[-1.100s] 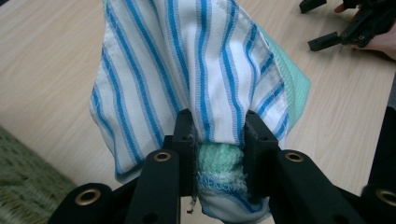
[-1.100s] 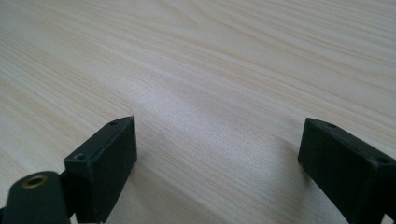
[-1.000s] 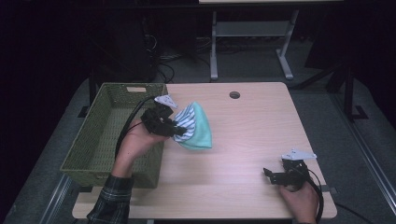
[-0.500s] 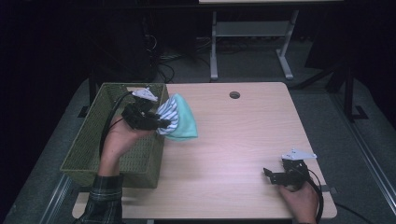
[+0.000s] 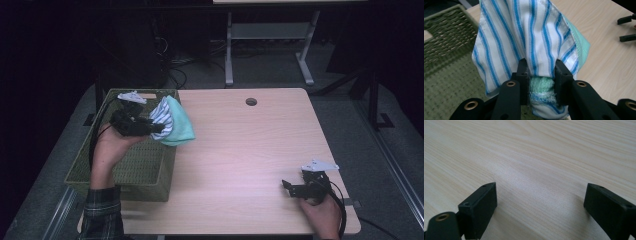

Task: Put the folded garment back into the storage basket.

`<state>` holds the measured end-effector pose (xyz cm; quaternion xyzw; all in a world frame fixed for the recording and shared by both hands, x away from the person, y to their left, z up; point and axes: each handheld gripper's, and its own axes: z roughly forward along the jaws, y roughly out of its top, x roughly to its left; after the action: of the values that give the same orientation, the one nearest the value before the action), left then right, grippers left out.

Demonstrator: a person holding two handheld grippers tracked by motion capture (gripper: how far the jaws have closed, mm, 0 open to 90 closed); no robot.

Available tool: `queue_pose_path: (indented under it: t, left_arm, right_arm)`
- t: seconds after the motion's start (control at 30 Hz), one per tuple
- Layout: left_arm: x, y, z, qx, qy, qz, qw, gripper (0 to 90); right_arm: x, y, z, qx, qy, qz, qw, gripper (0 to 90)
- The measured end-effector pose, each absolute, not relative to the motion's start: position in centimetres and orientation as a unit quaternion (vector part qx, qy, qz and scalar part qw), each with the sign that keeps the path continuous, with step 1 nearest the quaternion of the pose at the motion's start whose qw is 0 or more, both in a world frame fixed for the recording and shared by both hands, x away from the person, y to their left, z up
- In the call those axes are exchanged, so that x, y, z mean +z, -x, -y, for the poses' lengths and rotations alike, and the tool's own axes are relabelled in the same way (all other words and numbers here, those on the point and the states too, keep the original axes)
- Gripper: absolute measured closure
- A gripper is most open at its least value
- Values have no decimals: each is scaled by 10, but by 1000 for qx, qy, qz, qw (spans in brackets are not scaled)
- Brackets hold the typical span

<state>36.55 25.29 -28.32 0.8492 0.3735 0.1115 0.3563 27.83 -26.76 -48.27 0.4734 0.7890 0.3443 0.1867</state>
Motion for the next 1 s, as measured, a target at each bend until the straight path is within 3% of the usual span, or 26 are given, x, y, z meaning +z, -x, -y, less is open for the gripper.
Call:
queue_pose_path:
  t: [0.47,1.0]
  left_arm:
    - [-282,-361,-297,141,-820,-439,339,701]
    - [-318,-371,-332,120,-812,-481,308,701]
  right_arm:
    - [-483,-279,267,344,-474,-789,187,103]
    - [-483,-279,267,343,-472,-791,186,95]
